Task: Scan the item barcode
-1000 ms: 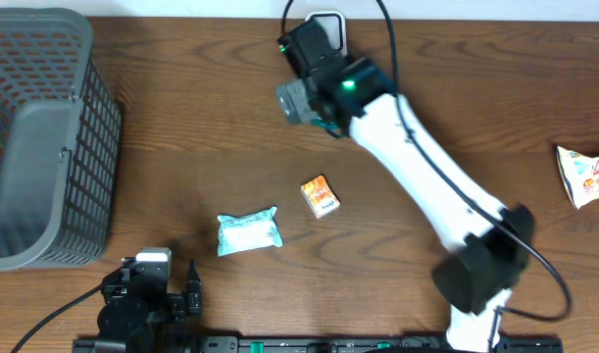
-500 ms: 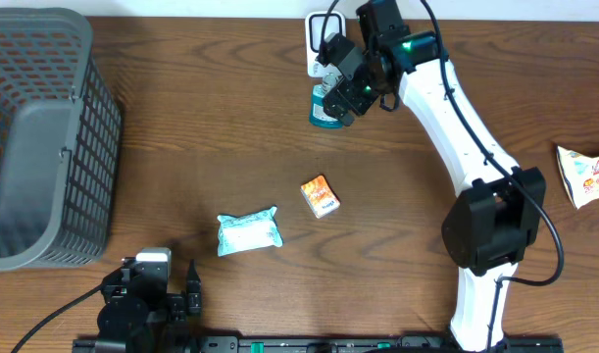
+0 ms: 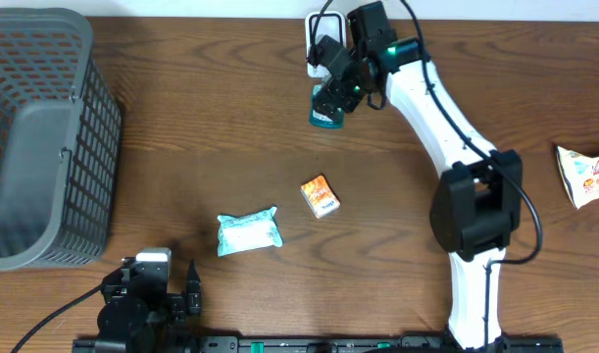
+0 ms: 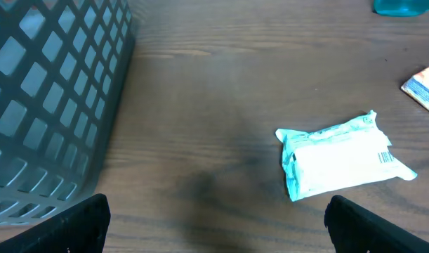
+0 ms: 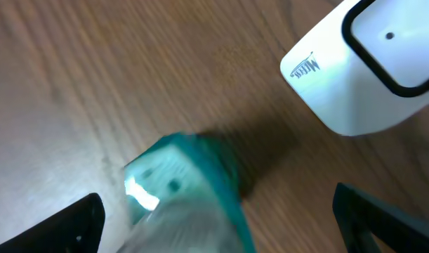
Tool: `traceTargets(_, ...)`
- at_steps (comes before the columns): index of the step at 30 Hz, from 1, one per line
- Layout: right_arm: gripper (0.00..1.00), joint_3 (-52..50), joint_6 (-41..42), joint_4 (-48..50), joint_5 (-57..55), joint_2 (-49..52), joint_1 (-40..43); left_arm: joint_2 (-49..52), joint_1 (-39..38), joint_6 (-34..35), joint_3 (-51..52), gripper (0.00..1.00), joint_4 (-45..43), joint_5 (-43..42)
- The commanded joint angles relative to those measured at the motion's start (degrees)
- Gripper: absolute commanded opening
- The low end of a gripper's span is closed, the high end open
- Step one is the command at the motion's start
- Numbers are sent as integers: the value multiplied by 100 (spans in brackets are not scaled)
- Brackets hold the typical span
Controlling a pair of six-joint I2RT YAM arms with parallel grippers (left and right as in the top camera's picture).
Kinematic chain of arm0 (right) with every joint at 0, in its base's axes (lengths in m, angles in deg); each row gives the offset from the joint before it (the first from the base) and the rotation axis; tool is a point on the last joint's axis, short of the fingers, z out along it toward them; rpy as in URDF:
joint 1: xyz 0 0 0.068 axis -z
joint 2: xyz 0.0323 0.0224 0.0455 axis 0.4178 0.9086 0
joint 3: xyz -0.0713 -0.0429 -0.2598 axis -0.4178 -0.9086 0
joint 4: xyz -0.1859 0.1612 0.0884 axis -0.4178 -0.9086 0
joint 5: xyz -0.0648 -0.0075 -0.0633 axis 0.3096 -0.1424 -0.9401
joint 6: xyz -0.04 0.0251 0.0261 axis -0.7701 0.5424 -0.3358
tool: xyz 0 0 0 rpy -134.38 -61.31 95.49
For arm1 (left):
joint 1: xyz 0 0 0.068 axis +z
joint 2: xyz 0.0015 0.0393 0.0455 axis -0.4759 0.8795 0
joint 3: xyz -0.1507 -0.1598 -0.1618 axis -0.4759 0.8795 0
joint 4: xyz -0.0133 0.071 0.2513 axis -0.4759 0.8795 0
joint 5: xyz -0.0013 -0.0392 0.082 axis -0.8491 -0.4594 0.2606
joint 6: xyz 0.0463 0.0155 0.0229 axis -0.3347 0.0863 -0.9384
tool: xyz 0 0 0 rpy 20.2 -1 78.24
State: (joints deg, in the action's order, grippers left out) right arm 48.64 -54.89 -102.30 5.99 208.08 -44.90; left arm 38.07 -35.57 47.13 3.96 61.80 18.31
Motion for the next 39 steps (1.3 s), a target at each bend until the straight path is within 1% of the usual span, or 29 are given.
traceTargets(1,92,4,125,114,-13,122,-52,4,13,7,4,98,7,48)
traceTargets(3,84,4,127,118,-31,195,-59,4,13,7,4,98,7,48)
traceTargets(10,36,4,391,92,-181,363,-116,7,13,7,4,98,7,48)
traceTargets(14,22,44,535,90,-184,317,-168,4,13,7,4,98,7,48)
traceTargets(17,12,72,914,59,-199,203,-175,4,13,7,4,98,7,48)
traceTargets(20,9,74,1237,39,-192,2,-149,7,13,7,4,98,7,48)
traceTargets(22,13,74,1239,44,-186,-85,-142,7,13,7,4,98,7,48)
traceTargets(25,24,74,1239,-4,-203,-114,-144,4,13,7,4,98,7,48)
traceTargets(26,34,74,1239,-39,-203,-114,-162,7,13,7,4,98,7,48)
traceTargets(29,83,74,1250,-101,-203,-116,-227,7,13,7,4,98,7,48)
traceTargets(30,97,76,1318,-111,-223,-144,-240,4,13,7,4,98,7,48)
traceTargets(31,99,79,1397,-118,-269,-173,-262,7,13,7,4,98,7,48)
traceTargets(33,99,81,1574,-164,-492,-284,-308,7,13,9,4,98,7,48)
traceTargets(36,99,81,1928,-240,-1200,-586,-354,4,13,7,4,98,7,48)
traceTargets(39,99,81,2031,-286,-1620,-925,-466,4,13,7,4,98,7,48)
